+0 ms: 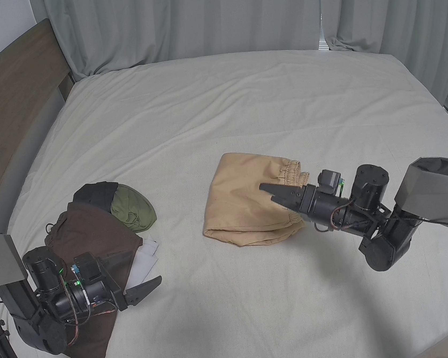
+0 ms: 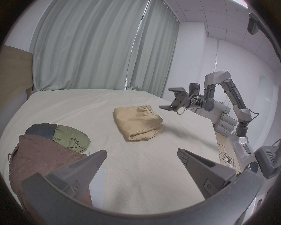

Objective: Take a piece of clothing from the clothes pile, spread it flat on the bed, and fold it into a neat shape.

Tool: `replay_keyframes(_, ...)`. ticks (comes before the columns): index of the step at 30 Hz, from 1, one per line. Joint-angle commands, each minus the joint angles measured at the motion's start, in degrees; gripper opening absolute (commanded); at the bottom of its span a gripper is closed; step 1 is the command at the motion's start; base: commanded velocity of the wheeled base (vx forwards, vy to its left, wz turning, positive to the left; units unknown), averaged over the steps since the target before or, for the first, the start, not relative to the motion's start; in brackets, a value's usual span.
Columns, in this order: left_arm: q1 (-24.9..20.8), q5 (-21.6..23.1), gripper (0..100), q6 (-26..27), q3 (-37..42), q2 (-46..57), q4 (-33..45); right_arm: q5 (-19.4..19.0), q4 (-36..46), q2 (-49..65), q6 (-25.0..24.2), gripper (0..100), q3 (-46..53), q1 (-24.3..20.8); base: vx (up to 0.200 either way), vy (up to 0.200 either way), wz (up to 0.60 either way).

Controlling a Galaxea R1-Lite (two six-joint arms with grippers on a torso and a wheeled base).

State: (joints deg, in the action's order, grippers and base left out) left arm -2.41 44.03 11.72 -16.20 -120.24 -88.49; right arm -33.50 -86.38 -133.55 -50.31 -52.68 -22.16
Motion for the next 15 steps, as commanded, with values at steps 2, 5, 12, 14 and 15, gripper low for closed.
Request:
replay_keyframes(2, 0.0, 0.0, 100, 0.0, -0.1, -0.2, 0.0, 0.1, 3.5, -3.6, -1.5, 100, -11.0, 2.1, 0.0, 0.0, 0.0)
replay_keyframes(5, 0.0, 0.1, 100, 0.0, -0.1, -0.2, 0.0, 0.3, 5.3, -6.9, -1.5, 100, -15.4, 3.1, 0.0, 0.0, 0.0)
replay_keyframes(12, 0.0, 0.1, 100, 0.0, -0.1, -0.6, 0.0, 0.5, 9.1, -13.8, -1.2, 100, -22.2, 4.5, 0.0, 0.0, 0.0)
replay_keyframes(14, 0.0, 0.1, 100, 0.0, -0.1, -0.6, 0.0, 0.6, 9.1, -15.4, -1.1, 100, -22.8, 5.1, 0.0, 0.0, 0.0)
replay_keyframes(15, 0.0, 0.1, 100, 0.0, -0.1, -0.6, 0.0, 0.6, 9.1, -16.0, -1.1, 100, -22.8, 5.3, 0.0, 0.0, 0.0)
